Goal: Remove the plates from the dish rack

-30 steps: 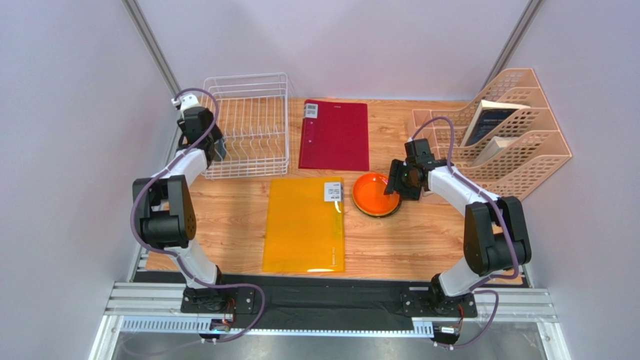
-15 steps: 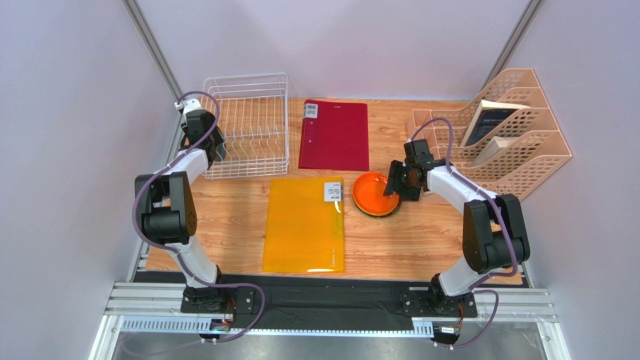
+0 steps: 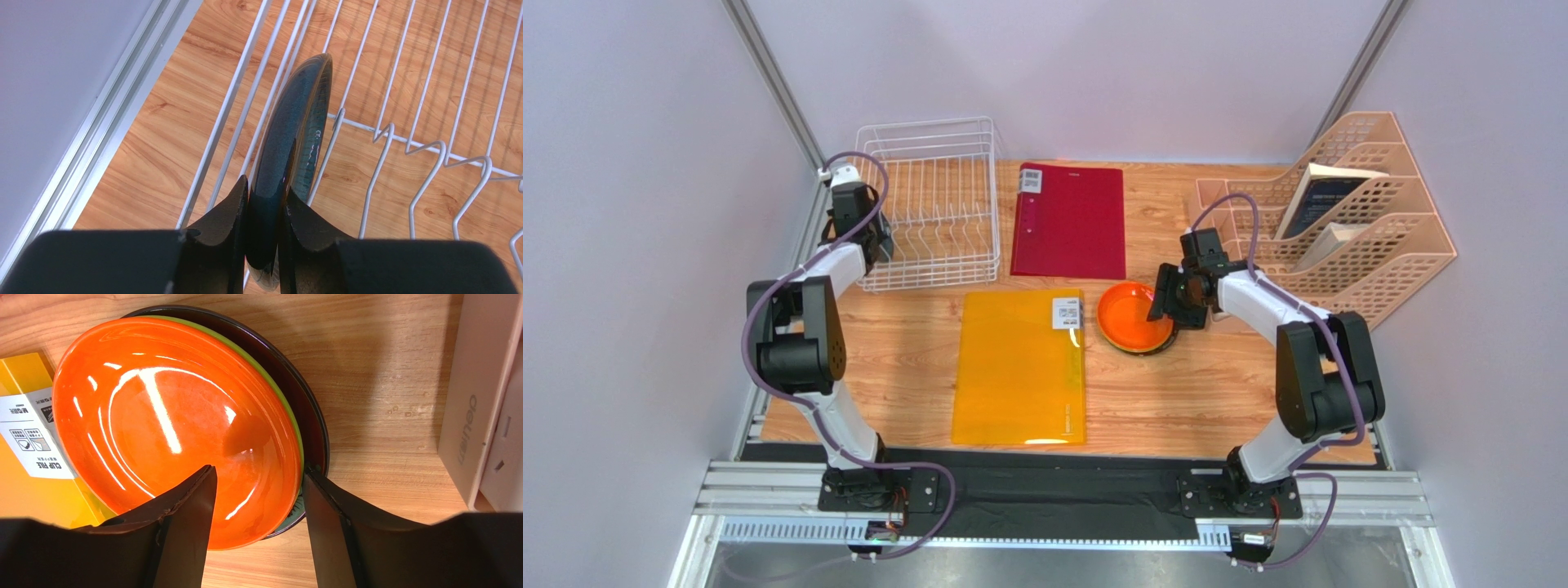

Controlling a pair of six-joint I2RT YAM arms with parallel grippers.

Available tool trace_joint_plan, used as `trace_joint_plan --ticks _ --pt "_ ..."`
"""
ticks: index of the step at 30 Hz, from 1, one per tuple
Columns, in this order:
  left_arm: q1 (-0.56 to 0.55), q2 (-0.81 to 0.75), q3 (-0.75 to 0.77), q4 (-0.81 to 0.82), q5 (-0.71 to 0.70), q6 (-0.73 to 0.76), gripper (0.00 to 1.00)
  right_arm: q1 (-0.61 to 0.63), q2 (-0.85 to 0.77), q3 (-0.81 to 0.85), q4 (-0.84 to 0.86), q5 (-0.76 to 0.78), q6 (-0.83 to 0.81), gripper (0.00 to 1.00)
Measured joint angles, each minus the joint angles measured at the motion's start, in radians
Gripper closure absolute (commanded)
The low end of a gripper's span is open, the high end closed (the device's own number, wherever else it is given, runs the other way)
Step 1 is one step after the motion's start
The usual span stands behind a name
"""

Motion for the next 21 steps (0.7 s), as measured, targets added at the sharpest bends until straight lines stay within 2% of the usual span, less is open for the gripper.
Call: trace_joint_plan --ticks 6,14,21 --pt "-0.002 0.000 0.010 -0.016 0.006 0.014 1.00 0.019 -0.029 0.000 -0.015 0.023 -0.009 0.36" --pt "-0.006 -0.016 0.018 -0.052 -0.004 0.047 1.00 0.087 -0.168 0.016 -0.035 0.140 -0.034 0.33" --pt "-0.012 -0.122 0.018 -0.089 -0.043 0.089 1.00 0.101 -0.204 0.021 -0.054 0.207 -0.045 0.33"
